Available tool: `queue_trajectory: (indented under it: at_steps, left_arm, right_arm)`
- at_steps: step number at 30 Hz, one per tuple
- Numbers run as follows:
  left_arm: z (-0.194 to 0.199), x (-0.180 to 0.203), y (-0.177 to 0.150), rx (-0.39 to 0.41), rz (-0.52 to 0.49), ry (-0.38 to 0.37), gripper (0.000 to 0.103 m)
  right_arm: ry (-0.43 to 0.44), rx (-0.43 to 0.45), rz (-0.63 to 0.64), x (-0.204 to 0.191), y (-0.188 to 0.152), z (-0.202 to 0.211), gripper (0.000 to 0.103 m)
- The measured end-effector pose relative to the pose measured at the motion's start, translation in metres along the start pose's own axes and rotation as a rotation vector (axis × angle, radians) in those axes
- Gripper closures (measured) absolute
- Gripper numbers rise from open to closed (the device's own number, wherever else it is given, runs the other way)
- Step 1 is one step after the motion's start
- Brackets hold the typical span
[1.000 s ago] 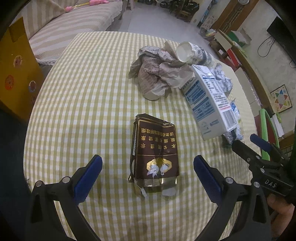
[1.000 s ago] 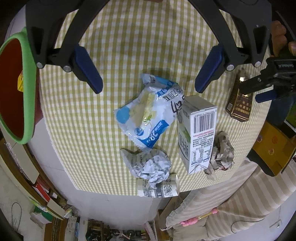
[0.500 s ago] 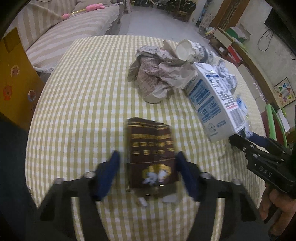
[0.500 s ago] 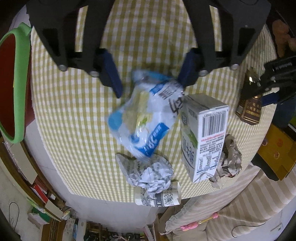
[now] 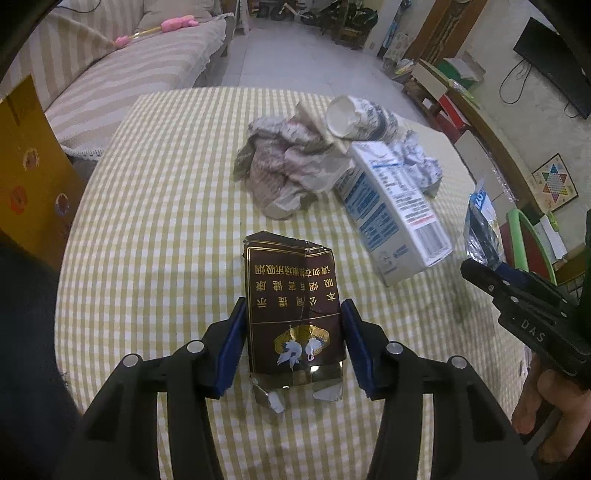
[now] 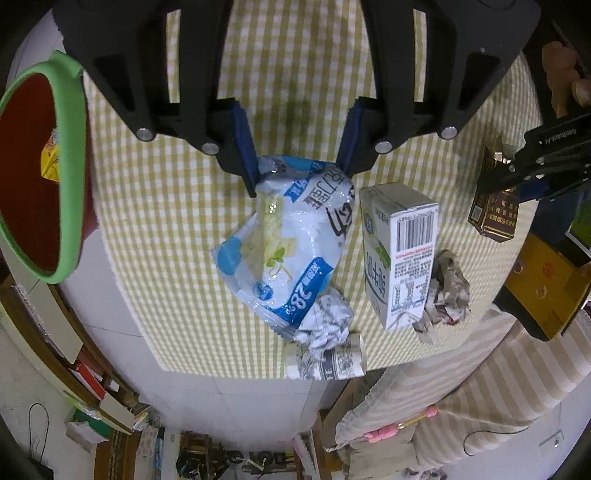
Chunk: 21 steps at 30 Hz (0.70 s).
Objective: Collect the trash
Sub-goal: 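Grasp the brown cigarette pack with the left tool while the right tool grasps the blue-white wrapper, then carry cigarette pack and blue-white wrapper over the green bin and open both tools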
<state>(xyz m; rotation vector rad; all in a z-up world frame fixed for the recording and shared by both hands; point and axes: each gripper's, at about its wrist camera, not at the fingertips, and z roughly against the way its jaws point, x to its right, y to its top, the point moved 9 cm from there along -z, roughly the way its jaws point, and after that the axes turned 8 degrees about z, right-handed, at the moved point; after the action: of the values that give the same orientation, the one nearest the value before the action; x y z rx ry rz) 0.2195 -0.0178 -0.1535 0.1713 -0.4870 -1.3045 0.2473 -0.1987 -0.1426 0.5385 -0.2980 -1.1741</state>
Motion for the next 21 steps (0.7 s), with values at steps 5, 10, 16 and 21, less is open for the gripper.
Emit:
queue_trajectory:
  at_steps: [5,10,16,21]
  left_arm:
    - [0.018,0.004,0.003,0.025,-0.008,-0.008,0.055]
    - [0.037,0.009,0.004,0.054,-0.016,-0.014,0.055]
    - [0.058,0.021,0.007,0.087,-0.034,-0.027,0.055]
    - [0.071,0.039,0.014,0.108,-0.062,-0.039,0.055]
  right_arm:
    - [-0.002,0.029,-0.011,0.004,0.003,0.017,0.063]
    - [-0.005,0.061,-0.018,0.007,0.008,0.033,0.063]
    - [-0.012,0.088,-0.037,0.014,0.007,0.047,0.063]
    - [-0.025,0.107,-0.054,0.025,0.005,0.057,0.063]
